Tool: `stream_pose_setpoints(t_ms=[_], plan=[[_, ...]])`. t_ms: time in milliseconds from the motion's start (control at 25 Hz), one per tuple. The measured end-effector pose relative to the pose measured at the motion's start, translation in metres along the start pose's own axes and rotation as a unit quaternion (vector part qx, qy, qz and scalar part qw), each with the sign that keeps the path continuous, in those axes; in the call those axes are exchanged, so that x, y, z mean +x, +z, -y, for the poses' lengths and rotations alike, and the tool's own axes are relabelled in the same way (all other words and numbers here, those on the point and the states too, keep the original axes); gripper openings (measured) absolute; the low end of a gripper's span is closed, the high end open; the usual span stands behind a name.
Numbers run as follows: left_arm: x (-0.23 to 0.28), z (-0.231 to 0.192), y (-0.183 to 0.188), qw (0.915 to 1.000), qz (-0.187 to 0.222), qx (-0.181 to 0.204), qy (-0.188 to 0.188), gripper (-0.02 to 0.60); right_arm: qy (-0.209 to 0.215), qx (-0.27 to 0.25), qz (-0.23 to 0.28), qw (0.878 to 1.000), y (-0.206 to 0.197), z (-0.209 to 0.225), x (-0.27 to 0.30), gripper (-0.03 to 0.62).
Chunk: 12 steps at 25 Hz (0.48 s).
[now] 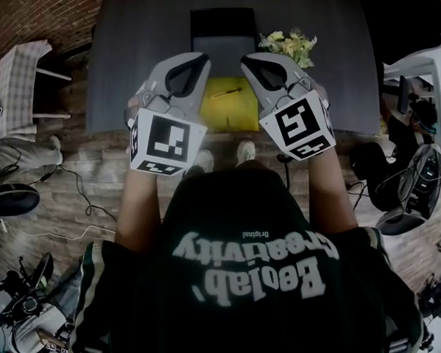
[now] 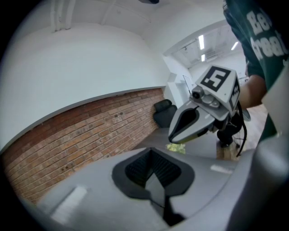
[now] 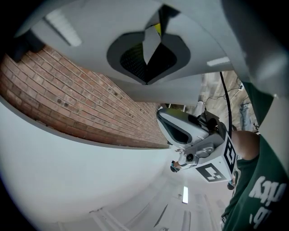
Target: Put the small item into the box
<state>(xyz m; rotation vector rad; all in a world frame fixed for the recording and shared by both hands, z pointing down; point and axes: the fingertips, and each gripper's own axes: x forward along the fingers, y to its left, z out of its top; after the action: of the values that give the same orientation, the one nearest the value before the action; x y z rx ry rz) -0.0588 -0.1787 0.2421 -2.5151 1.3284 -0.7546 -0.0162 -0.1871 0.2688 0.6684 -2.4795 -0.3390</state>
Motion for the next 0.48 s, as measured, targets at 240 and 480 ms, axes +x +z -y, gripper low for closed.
stream_pose_setpoints(t_ms=[240, 480], plan=[[-0.0043, 0.0005, 0.0048, 1.0000, 0.003, 0.007, -0.003, 0.003, 0.000, -0.002, 0.004, 1.000, 0.0048, -0.0015, -0.0008, 0.006], [-0.0046, -0.0008, 0.0035, 0.9999, 0.005, 0.009, -0.002, 0.003, -0.002, -0.001, 0.005, 1.000, 0.0051, -0.0022, 0.0015, 0.006]])
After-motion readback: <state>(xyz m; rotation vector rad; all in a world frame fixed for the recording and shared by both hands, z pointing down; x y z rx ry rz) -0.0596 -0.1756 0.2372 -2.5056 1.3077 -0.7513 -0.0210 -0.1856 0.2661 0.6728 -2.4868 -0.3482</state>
